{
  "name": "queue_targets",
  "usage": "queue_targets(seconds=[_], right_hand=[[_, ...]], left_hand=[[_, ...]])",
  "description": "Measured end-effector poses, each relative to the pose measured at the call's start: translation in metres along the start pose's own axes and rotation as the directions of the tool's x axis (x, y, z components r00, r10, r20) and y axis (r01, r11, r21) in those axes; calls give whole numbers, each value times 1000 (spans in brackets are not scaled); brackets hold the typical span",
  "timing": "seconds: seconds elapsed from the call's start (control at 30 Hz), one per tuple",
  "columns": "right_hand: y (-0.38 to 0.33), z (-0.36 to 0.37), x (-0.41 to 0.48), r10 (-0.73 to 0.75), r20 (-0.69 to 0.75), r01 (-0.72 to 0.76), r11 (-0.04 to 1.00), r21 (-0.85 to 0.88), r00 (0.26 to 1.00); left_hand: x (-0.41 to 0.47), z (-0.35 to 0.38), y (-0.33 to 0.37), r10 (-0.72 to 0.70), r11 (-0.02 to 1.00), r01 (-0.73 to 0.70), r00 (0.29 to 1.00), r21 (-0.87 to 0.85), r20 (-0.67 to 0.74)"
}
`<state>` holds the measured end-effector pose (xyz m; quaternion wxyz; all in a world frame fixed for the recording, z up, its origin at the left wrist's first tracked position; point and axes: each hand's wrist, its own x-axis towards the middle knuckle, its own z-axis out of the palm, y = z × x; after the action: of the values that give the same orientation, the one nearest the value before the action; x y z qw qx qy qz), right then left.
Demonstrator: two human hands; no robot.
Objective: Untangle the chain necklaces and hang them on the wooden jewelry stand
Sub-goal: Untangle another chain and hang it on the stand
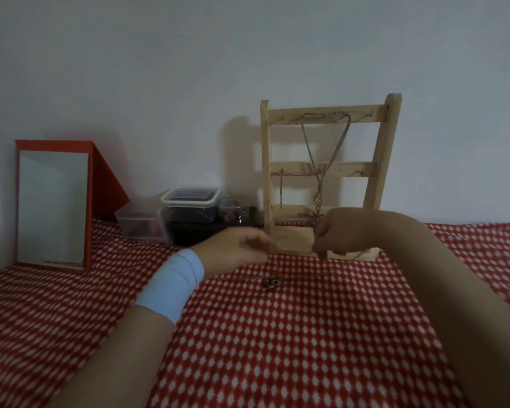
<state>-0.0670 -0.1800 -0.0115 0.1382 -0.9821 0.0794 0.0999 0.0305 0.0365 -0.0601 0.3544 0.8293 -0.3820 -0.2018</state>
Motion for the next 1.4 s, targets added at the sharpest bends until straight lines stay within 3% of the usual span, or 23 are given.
queue_targets(seconds=[0.07, 0.17, 0.2, 0.3, 0.37, 0.43, 0.53, 0.6, 0.73, 0.83, 0.9, 0.93, 1.03, 1.17, 1.27, 1.4], right_hand=[[2, -2, -2, 50, 112, -44, 998, -51, 993], [1, 4, 2, 132, 261, -95, 984, -152, 956], [1, 9, 6, 122, 238, -73, 976, -203, 964], [-6, 26, 21, -74, -30, 64, 966, -249, 997], [-17, 37, 25, -214, -46, 206, 968, -143, 976], [-25, 48, 27, -298, 65, 303, 948, -94, 952], [-23, 55, 31, -299, 36, 301, 951, -71, 954], [-17, 53, 32, -267, 6, 267, 963, -28, 964], [-7, 48, 35, -206, -14, 206, 976, 65, 978], [-1, 47, 37, -202, -24, 203, 972, 114, 979], [1, 45, 36, -222, -104, 238, 956, 172, 969], [1, 44, 35, -227, -161, 260, 938, 228, 961], [1, 43, 33, -203, -258, 299, 856, 421, 944], [0, 44, 32, -198, -273, 306, 843, 443, 941], [0, 43, 30, -223, -308, 372, 704, 605, 925], [3, 43, 26, -408, -135, 304, 383, 873, 903]], left_hand=[[-1, 10, -8, -86, 969, 61, 992, 240, 93], [-2, 14, -12, -78, 908, 60, 997, 415, 26], [0, 13, -13, -58, 904, 52, 998, 424, 1], [2, 11, -17, -46, 905, 47, 999, 422, -12], [3, 11, -19, -63, 922, 65, 998, 382, -19], [2, 7, -20, -56, 969, 68, 997, 239, -57], [1, 0, -19, -49, 994, 40, 995, -99, -92], [0, -5, -18, -74, 974, 46, 990, -223, -123], [2, -9, -16, -102, 987, 66, 961, -146, -258], [3, -11, -19, -98, 980, 34, 939, -196, -331], [4, -13, -21, -97, 994, 77, 939, -72, -330], [5, -13, -20, -108, 987, 136, 953, 80, -283], [4, -10, -15, -228, 849, 266, 964, 456, -138], [5, -6, -25, -348, 815, 343, 934, 467, -79], [7, -5, -34, -426, 791, 423, 899, 441, -99], [9, -5, -40, -439, 767, 444, 890, 462, -125]])
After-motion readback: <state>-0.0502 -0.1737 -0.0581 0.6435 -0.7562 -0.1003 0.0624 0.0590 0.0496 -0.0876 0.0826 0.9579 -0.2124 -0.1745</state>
